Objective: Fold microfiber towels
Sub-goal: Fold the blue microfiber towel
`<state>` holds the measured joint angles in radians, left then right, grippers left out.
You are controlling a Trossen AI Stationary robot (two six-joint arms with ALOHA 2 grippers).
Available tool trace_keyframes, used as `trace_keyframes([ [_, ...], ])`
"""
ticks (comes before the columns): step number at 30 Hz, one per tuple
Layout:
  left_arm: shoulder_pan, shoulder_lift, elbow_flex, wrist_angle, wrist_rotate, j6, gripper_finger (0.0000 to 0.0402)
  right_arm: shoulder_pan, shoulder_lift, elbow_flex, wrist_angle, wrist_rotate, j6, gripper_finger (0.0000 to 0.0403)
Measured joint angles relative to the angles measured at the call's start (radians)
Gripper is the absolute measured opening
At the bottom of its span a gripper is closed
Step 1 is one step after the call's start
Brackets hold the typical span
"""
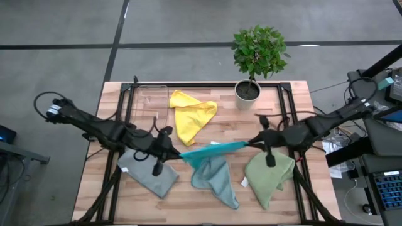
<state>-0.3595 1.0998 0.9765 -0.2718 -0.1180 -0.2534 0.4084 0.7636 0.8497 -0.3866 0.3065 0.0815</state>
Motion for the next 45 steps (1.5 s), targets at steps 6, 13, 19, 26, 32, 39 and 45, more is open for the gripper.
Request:
trace_keyframes([
  [6, 0.023, -0.043, 0.024, -0.002, 0.082, 0.109, 0.0, 0.0, -0.023, 0.08, -0.034, 0.0, -0.049, 0.0009],
  [13, 0.071, -0.054, 0.065, -0.013, 0.114, 0.171, 0.0, 0.0, 0.016, 0.141, -0.076, -0.081, -0.088, 0.0009],
  [19, 0.098, -0.054, 0.075, -0.01, 0.145, 0.223, 0.0, 0.0, 0.024, 0.181, -0.102, -0.081, -0.127, 0.0009],
  [26, 0.145, -0.038, 0.064, -0.018, 0.145, 0.233, 0.0, -0.001, 0.019, 0.177, -0.132, -0.041, -0.11, 0.0009],
  [32, 0.153, -0.024, 0.064, -0.032, 0.145, 0.234, 0.0, 0.0, 0.023, 0.174, -0.168, -0.037, -0.081, 0.0009],
  [39, 0.203, -0.004, 0.061, -0.035, 0.145, 0.204, 0.0, -0.003, 0.019, 0.171, -0.203, 0.183, -0.054, 0.0009],
  [45, 0.369, 0.107, 0.053, 0.04, 0.099, 0.012, 0.0, -0.044, 0.077, 0.155, -0.178, 0.305, 0.011, 0.0009],
])
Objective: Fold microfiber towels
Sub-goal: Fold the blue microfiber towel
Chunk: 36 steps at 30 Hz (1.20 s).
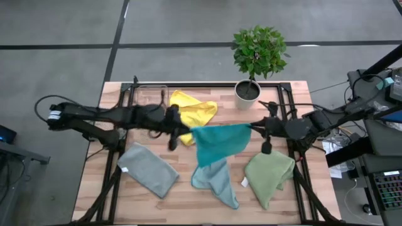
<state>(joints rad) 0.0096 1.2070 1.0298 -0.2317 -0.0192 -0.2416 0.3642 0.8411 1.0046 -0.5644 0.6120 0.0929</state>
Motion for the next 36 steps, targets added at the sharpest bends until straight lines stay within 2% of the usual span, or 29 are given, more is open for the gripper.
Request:
trace_keyframes([
  [2, 0.046, 0.039, 0.005, -0.003, 0.016, -0.05, 0.0, -0.009, 0.018, -0.002, -0.014, 0.002, 0.033, 0.0009],
  [6, 0.078, 0.075, 0.008, -0.003, 0.199, 0.012, 0.0, -0.007, 0.022, -0.002, -0.022, -0.144, 0.043, 0.0009],
  [8, 0.077, 0.081, 0.008, -0.002, 0.257, 0.046, 0.0, -0.004, 0.02, -0.002, -0.031, -0.16, 0.058, 0.0009],
  [14, 0.076, 0.059, 0.008, -0.01, 0.275, 0.076, 0.0, -0.002, 0.004, -0.009, -0.073, -0.159, 0.064, 0.0009],
  [20, 0.076, 0.018, 0.008, -0.035, 0.285, 0.106, 0.0, -0.002, 0.003, -0.037, -0.073, -0.228, 0.072, 0.0009],
  [25, 0.095, 0.009, 0.008, -0.058, 0.298, 0.219, 0.0, -0.012, -0.005, -0.064, -0.08, -0.189, 0.039, 0.0009],
  [29, 0.187, 0.008, 0.028, -0.058, 0.298, 0.247, 0.0, -0.051, -0.041, -0.045, -0.08, -0.082, -0.039, 0.0009],
  [31, 0.238, 0.006, 0.044, -0.07, 0.313, 0.313, 0.0, -0.08, -0.062, -0.022, -0.076, -0.044, -0.081, 0.0009],
  [36, 0.315, 0.004, 0.105, -0.119, 0.361, 0.48, 0.0, -0.129, -0.099, 0.038, -0.074, -0.031, -0.119, 0.0009],
])
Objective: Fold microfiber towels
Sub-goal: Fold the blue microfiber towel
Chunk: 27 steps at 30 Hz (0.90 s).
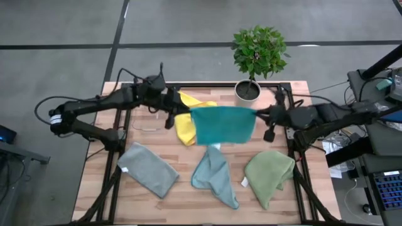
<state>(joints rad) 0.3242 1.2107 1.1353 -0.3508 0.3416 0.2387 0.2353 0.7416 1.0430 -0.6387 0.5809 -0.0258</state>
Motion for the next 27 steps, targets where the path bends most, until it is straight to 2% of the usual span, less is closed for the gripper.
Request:
trace_keyframes([
  [5, -0.019, -0.017, -0.008, -0.024, 0.007, 0.011, 0.0, 0.019, -0.018, -0.017, -0.032, -0.04, 0.067, 0.0009],
  [10, -0.093, -0.004, -0.105, -0.026, 0.006, -0.006, 0.0, 0.06, -0.001, -0.103, -0.094, -0.065, 0.197, 0.0009],
  [13, -0.152, 0.012, -0.16, -0.004, 0.006, -0.049, 0.0, 0.089, 0.007, -0.166, -0.086, -0.137, 0.278, 0.0009],
  [20, -0.315, 0.058, -0.296, 0.224, 0.001, -0.221, 0.0, 0.175, 0.039, -0.307, -0.071, -0.307, 0.536, 0.0009],
  [23, -0.379, 0.099, -0.335, 0.321, 0.0, -0.315, 0.0, 0.22, 0.058, -0.37, 0.011, -0.392, 0.643, 0.0009],
  [27, -0.443, 0.183, -0.346, 0.387, 0.003, -0.407, 0.0, 0.271, 0.098, -0.457, 0.222, -0.489, 0.724, 0.0009],
])
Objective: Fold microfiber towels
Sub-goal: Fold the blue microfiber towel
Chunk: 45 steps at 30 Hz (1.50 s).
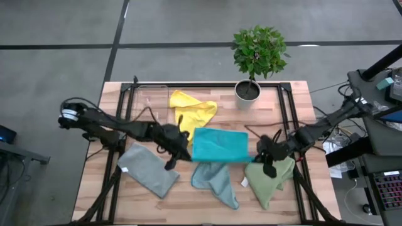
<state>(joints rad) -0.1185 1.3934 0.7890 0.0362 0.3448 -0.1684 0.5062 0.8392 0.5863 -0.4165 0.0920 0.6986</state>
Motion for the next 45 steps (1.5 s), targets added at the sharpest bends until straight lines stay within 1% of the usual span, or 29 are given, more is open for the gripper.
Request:
trace_keyframes([
  [3, -0.024, 0.074, 0.011, -0.001, 0.003, -0.033, 0.0, 0.019, 0.036, -0.038, 0.092, -0.016, 0.048, 0.0009],
  [8, -0.012, 0.159, 0.033, -0.002, 0.003, -0.026, 0.0, 0.011, 0.09, -0.052, 0.095, 0.002, 0.075, 0.0009],
  [12, 0.038, 0.166, 0.033, -0.002, -0.003, 0.012, 0.0, -0.026, 0.106, -0.052, 0.078, 0.065, 0.07, 0.0009],
  [15, 0.088, 0.152, 0.033, -0.003, -0.014, 0.046, 0.0, -0.061, 0.105, -0.052, 0.056, 0.088, 0.068, 0.0009],
  [19, 0.164, 0.145, 0.032, -0.027, -0.026, 0.084, 0.0, -0.111, 0.105, -0.052, -0.002, 0.104, 0.06, 0.0009],
  [22, 0.21, 0.147, 0.027, -0.034, -0.05, 0.105, 0.0, -0.149, 0.105, -0.052, -0.058, 0.142, 0.06, 0.0009],
  [25, 0.245, 0.149, 0.022, -0.038, -0.087, 0.123, 0.0, -0.188, 0.105, -0.052, -0.094, 0.168, 0.05, 0.0009],
  [29, 0.272, 0.149, 0.021, -0.035, -0.158, 0.128, 0.0, -0.24, 0.106, -0.052, -0.097, 0.187, 0.001, 0.0009],
  [32, 0.276, 0.149, 0.021, -0.032, -0.203, 0.147, 0.0, -0.276, 0.107, -0.052, -0.105, 0.214, -0.028, 0.0009],
  [38, 0.276, 0.149, 0.021, -0.017, -0.331, 0.159, 0.0, -0.343, 0.133, -0.052, -0.103, 0.234, -0.101, 0.0009],
  [40, 0.276, 0.149, 0.019, -0.017, -0.366, 0.159, 0.0, -0.358, 0.148, -0.052, -0.102, 0.263, -0.12, 0.0009],
  [45, 0.276, 0.149, 0.01, -0.016, -0.381, 0.156, 0.0, -0.372, 0.174, -0.052, -0.101, 0.276, -0.17, 0.0009],
])
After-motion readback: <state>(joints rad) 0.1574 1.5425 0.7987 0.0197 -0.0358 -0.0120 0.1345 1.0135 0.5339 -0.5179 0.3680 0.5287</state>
